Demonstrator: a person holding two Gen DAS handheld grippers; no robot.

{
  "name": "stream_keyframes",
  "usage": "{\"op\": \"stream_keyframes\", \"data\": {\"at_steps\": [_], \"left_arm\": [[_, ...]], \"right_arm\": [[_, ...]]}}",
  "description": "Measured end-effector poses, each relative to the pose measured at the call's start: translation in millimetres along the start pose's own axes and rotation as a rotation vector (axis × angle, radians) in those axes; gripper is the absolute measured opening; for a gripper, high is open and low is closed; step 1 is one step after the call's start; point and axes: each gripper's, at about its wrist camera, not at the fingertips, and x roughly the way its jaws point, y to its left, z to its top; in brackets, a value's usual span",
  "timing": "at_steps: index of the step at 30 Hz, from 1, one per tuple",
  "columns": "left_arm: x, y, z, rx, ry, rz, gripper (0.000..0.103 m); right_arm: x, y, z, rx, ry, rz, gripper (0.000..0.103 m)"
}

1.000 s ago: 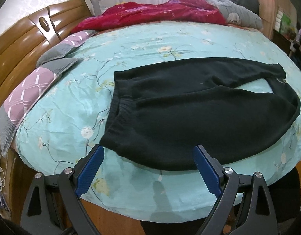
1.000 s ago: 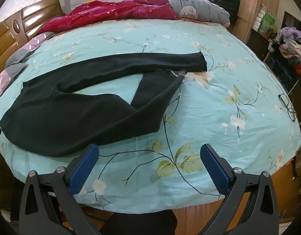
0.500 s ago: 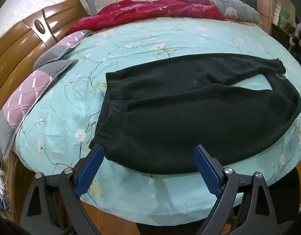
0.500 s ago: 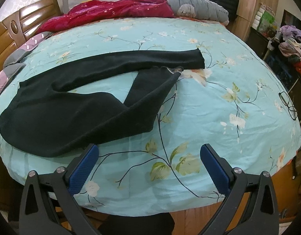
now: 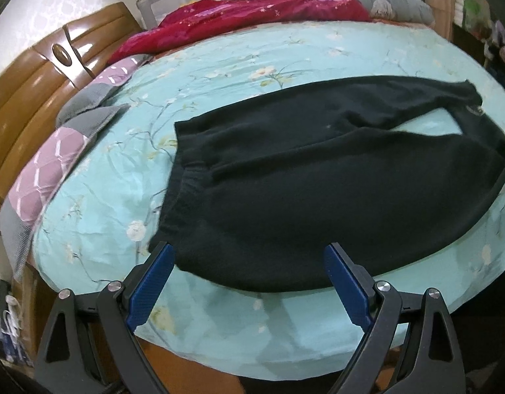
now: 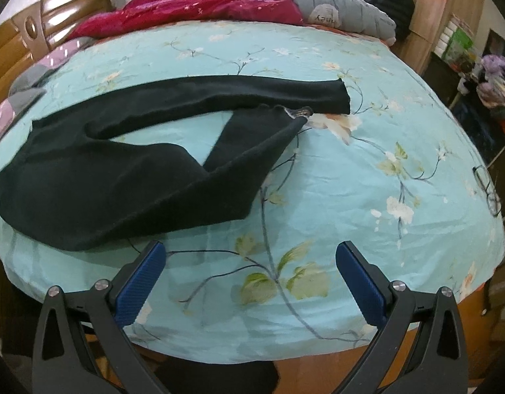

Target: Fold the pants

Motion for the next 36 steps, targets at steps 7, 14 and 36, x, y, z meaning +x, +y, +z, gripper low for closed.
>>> {"op": "stream_keyframes", "data": {"at_steps": [7, 14, 36], "left_arm": [[9.5, 22.7, 0.3, -0.075, 0.046, -0.010, 0.093], [13.0, 28.0, 7.9, -0.114, 0.059, -0.025, 0.093], [68.6, 99.1, -11.8, -0.639, 0.257, -0.299, 0.093]], "right_arm": [[1.4, -14.4, 0.0, -0.041, 0.024, -0.040, 0.103], [0.0, -19.2, 2.3, -0.036, 0.031, -0.043, 0.103], [104.3, -79.3, 111.5, 0.396, 0.148, 0.181, 0.103]]}}
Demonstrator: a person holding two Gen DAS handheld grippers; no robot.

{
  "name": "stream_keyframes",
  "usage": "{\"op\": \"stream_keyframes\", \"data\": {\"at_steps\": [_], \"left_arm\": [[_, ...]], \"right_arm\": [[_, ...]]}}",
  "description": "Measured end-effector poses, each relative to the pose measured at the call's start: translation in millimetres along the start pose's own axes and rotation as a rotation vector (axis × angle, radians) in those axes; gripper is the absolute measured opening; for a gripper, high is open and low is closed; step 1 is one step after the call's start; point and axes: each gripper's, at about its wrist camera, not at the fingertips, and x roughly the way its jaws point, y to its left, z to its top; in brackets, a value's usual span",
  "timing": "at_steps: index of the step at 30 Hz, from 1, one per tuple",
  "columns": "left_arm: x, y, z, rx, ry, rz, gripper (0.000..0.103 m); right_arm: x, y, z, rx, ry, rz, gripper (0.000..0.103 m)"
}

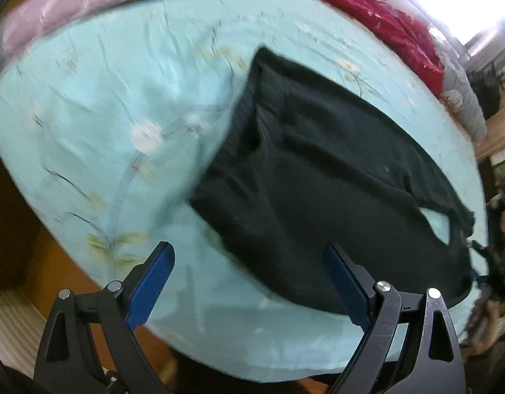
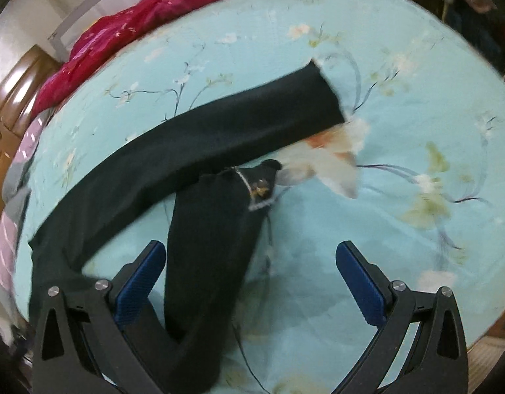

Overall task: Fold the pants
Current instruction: 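Grasp the pants waistband with the left gripper while the right gripper grasps a leg cuff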

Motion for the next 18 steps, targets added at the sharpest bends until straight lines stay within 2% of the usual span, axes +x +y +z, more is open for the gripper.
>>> {"op": "stream_keyframes", "data": {"at_steps": [1, 2, 3, 4, 5, 6, 10, 13, 15, 16, 18], "left_arm": [[9.0, 0.2, 2.3, -0.029, 0.015, -0.032, 0.090], [16.0, 0.1, 5.0, -0.057, 0.024, -0.061, 0.086], [22.2, 0.6, 8.4, -0.085, 0.031, -0.097, 0.066], [29.0, 0.2, 13.2, -0.110, 0.049, -0.123, 0.039], [31.6, -0.7, 16.2, -0.118, 0.060, -0.123, 0.025], [33.9, -1.8, 20.6, -0.124, 0.069, -0.126, 0.006], [11.9, -5.5, 23.7, -0.108, 0.016, -0.154, 0.008], [3.7, -4.6, 14.4, -0.051, -0.019, -0.114, 0.009], [17.1, 1.0, 8.1, -0.063, 0.022, -0.085, 0.009], [25.7, 5.2, 5.2, -0.089, 0.055, -0.084, 0.009], [31.8, 9.6, 1.8, -0.122, 0.072, -0.097, 0.009]], "right_arm": [[7.8, 0.7, 1.5, 0.013, 0.012, 0.026, 0.103], [12.9, 0.9, 1.8, 0.023, 0.020, 0.050, 0.099], [15.9, 1.0, 0.6, 0.029, 0.021, 0.068, 0.077], [18.2, 0.9, -1.3, 0.030, 0.022, 0.084, 0.058], [19.7, 0.4, -2.1, 0.029, 0.030, 0.100, 0.018], [20.8, 0.0, -4.5, 0.021, 0.042, 0.126, 0.007], [-21.6, -12.4, -18.0, 0.009, -0.074, 0.187, 0.007], [-57.5, -40.5, -39.1, 0.075, -0.164, 0.235, 0.007], [-61.1, -69.4, -64.2, 0.123, -0.156, 0.189, 0.007], [-54.2, -84.9, -79.2, 0.149, -0.127, 0.152, 0.007], [-38.1, -104.3, -100.1, 0.204, -0.063, 0.142, 0.008]]}}
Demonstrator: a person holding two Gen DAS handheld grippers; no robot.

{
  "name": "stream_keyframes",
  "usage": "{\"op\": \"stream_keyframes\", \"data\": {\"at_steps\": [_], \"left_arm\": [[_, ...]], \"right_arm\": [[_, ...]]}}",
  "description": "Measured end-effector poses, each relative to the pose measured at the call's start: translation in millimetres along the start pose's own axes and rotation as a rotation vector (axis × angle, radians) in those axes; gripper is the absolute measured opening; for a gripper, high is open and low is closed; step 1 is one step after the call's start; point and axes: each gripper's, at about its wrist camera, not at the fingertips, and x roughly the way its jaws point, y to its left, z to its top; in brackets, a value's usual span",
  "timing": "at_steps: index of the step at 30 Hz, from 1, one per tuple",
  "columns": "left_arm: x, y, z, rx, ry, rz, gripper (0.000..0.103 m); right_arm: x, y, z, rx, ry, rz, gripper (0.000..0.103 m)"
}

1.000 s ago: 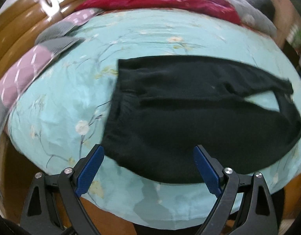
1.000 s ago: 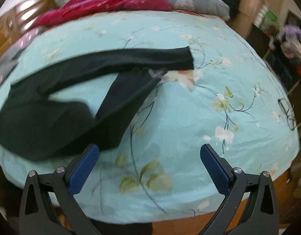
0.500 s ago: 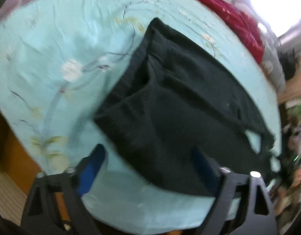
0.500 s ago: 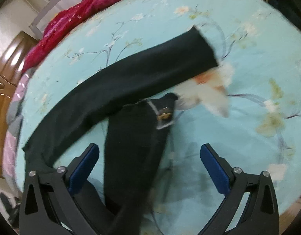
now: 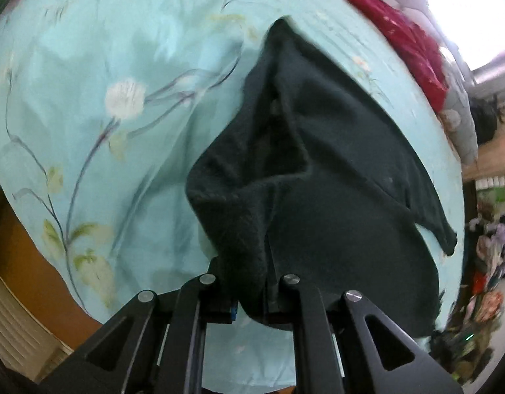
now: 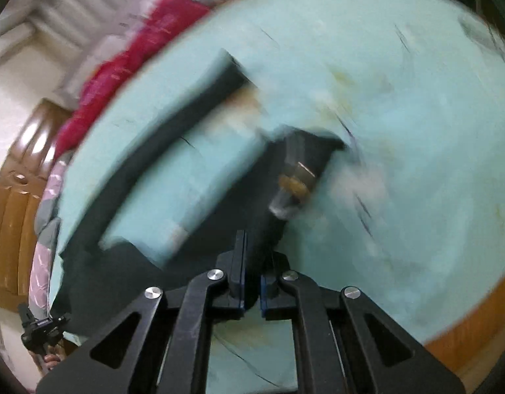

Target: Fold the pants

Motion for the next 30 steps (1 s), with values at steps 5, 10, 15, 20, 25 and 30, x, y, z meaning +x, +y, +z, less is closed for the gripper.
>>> {"op": "stream_keyframes", "data": {"at_steps": [5, 10, 15, 20, 25, 30], "left_arm": [[-14.0, -7.7, -3.0, 0.061, -0.039, 0.019, 0.013], [-30.6, -2.3, -7.6, 0.069, -0.060, 0.006, 0.022], [-18.8, -6.6, -5.1, 0.048, -0.034, -0.034, 0.053], [-1.1, -20.7, -11.5, 0.035, 0.022, -0.106, 0.064], [14.1, -31.3, -11.1, 0.031, 0.041, -0.067, 0.011], [6.1, -28.5, -5.5, 0.049, 0.014, -0.014, 0.012]], "right_arm": [[-7.8, -16.9, -25.3, 0.068, -0.028, 0.054, 0.011], [-18.0, -9.7, -19.3, 0.053, -0.030, 0.040, 0.016], [-44.6, -39.5, -4.1, 0.171, -0.171, -0.025, 0.060], [-28.3, -23.3, 27.2, 0.023, -0.148, -0.067, 0.067], [5.8, -2.0, 37.3, -0.191, -0.056, -0.119, 0.046], [-25.6, 15.1, 36.1, -0.358, -0.120, -0.134, 0.009]]}}
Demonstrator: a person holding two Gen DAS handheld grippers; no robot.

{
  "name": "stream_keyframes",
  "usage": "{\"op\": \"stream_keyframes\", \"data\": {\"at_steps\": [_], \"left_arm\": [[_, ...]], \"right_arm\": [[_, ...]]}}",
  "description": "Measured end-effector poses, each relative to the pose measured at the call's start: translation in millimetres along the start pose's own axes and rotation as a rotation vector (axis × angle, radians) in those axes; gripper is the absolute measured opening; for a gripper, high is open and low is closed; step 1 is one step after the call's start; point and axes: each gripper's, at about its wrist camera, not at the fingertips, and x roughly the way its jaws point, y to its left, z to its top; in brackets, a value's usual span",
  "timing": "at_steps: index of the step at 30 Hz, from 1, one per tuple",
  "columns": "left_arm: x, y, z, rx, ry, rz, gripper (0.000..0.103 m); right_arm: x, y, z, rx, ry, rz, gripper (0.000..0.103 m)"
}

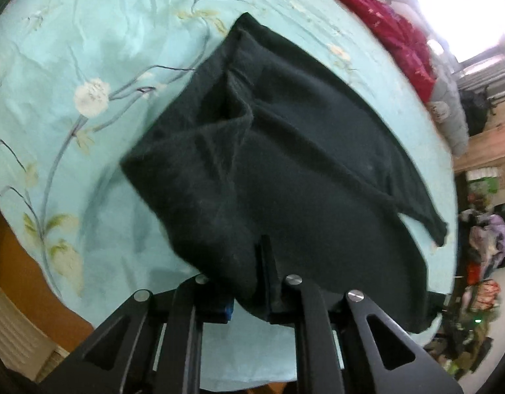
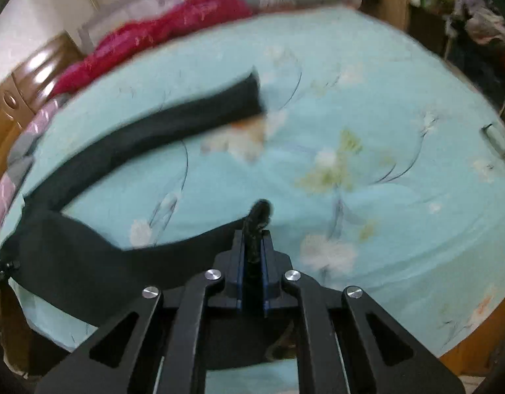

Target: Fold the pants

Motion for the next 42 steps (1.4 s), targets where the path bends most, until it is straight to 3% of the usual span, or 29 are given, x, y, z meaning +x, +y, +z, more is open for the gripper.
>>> {"op": "stream_keyframes", "data": {"at_steps": [4, 6, 8, 11, 15, 16, 17, 18, 20, 22, 26, 29, 31, 32, 33, 34, 35, 37, 38, 40, 42], "left_arm": [[11.3, 3.6, -0.4, -0.021, 0.016, 0.015, 0.014], [5.2, 0.5, -1.4, 0.012, 0.029, 0.031, 0.015], [-12.5, -2.6, -5.2, 0.077, 0.025, -0.003, 0.013], [-51.5, -10.4, -6.9, 0.181, -0.049, -0.043, 0.016], [-82.1, -13.5, 29.5, 0.167, -0.183, -0.016, 0.069], [-82.4, -13.7, 38.9, 0.160, -0.203, 0.006, 0.072], [-78.7, -13.6, 52.2, 0.149, -0.207, 0.031, 0.072], [-71.4, -13.5, 66.6, 0.128, -0.193, 0.051, 0.072], [-54.8, -9.8, 93.6, 0.070, -0.153, 0.039, 0.072], [-34.9, -7.2, 115.6, 0.019, -0.115, 0.056, 0.072], [0.6, -12.9, 140.3, -0.012, -0.067, 0.100, 0.072], [25.7, -11.4, 148.1, -0.028, -0.026, 0.106, 0.071], [38.2, -13.0, 149.3, -0.034, -0.001, 0.101, 0.053], [41.5, -15.4, 150.0, -0.028, -0.006, 0.106, 0.046], [39.6, -20.0, 150.2, -0.017, -0.016, 0.078, 0.030], [38.3, -24.0, 149.2, -0.009, -0.025, 0.061, 0.018], [36.5, -27.3, 148.4, 0.005, -0.041, 0.056, 0.016], [47.0, -35.3, 150.6, 0.060, -0.054, 0.159, 0.017], [56.3, -36.3, 152.2, 0.078, -0.037, 0.199, 0.017], [64.5, -35.3, 154.5, 0.076, -0.033, 0.205, 0.018], [61.5, -34.7, 154.7, 0.055, -0.033, 0.191, 0.018]], "right_arm": [[15.3, -66.2, -12.1, 0.207, 0.058, -0.127, 0.007], [11.6, -76.0, -21.3, 0.246, 0.047, -0.093, 0.007], [-0.3, -80.0, -24.2, 0.271, 0.011, -0.077, 0.008], [-13.6, -84.1, -21.6, 0.313, -0.009, -0.044, 0.008], [-7.8, -76.5, -3.7, 0.328, 0.031, -0.045, 0.011], [-1.6, -72.7, 3.9, 0.341, 0.040, -0.028, 0.013], [-1.2, -63.3, 6.9, 0.352, 0.044, -0.013, 0.022], [6.1, -56.5, 14.3, 0.372, 0.050, 0.018, 0.045], [20.2, -43.8, 28.5, 0.427, 0.037, 0.105, 0.076], [28.3, -30.0, 44.2, 0.444, -0.007, 0.163, 0.076], [65.3, -4.2, 78.7, 0.442, -0.005, 0.259, 0.076], [100.4, 5.9, 97.6, 0.462, 0.024, 0.205, 0.076], [121.4, 6.2, 102.0, 0.492, 0.041, 0.157, 0.069], [128.6, 6.9, 102.8, 0.501, 0.040, 0.158, 0.043], [134.7, 10.1, 106.3, 0.488, 0.040, 0.168, 0.010], [137.8, 12.6, 110.5, 0.478, 0.050, 0.204, 0.010], [127.4, 16.5, 116.3, 0.455, -0.004, 0.229, 0.010], [112.5, 17.4, 121.3, 0.407, -0.080, 0.230, 0.010], [116.9, 13.6, 121.1, 0.400, -0.063, 0.193, 0.010], [146.7, 1.3, 110.0, 0.427, 0.067, 0.125, 0.010], [142.0, 0.7, 105.3, 0.440, 0.029, 0.145, 0.015]]}}
